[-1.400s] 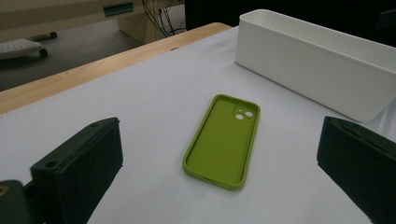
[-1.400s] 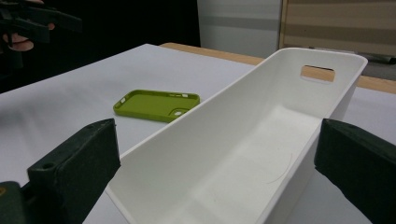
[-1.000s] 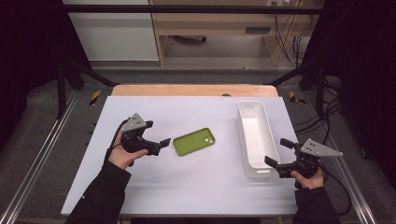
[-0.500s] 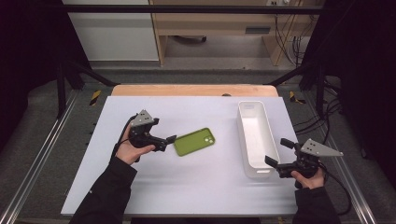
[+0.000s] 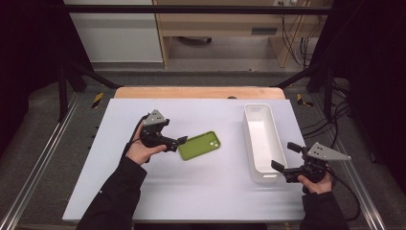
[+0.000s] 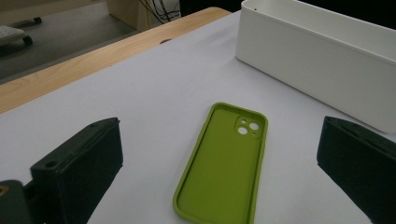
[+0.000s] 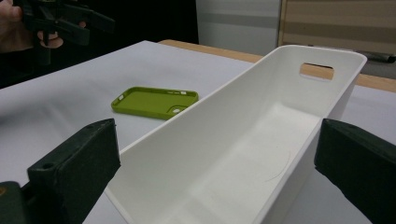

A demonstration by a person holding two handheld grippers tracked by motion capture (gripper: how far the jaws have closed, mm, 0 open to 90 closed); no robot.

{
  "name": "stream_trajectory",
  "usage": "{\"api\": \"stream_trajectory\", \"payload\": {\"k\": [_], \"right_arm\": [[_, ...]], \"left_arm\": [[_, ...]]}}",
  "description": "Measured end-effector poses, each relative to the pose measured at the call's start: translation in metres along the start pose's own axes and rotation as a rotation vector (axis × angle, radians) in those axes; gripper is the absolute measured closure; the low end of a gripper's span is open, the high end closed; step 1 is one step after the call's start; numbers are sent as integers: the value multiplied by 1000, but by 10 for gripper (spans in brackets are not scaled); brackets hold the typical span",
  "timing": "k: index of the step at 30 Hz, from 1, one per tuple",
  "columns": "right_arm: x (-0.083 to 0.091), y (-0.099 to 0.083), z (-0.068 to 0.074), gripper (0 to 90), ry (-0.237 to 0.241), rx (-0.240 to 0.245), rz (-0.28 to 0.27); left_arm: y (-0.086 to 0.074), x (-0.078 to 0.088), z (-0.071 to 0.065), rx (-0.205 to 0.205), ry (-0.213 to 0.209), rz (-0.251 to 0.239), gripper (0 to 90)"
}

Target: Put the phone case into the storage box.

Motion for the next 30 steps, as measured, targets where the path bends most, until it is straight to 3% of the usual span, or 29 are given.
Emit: {"api": "stream_trajectory", "payload": {"k": [18,30], "right_arm": [[0,0,0,9,2,2,3],[0,0,-1,9,3,3,-1]], "left_arm": [[8,-25,7,3,27,38,10],[7,-43,12,9,58,91,57]]}}
Point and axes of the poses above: each handheld gripper's, and its own axes: x roughly backward along the jaws, y roughly out of its top, z roughly to its left, the point moved 1 cm from there along -x, roughly forward along the jaws, and after that the axes turned 4 degrees about z, right-handed, at the moved point
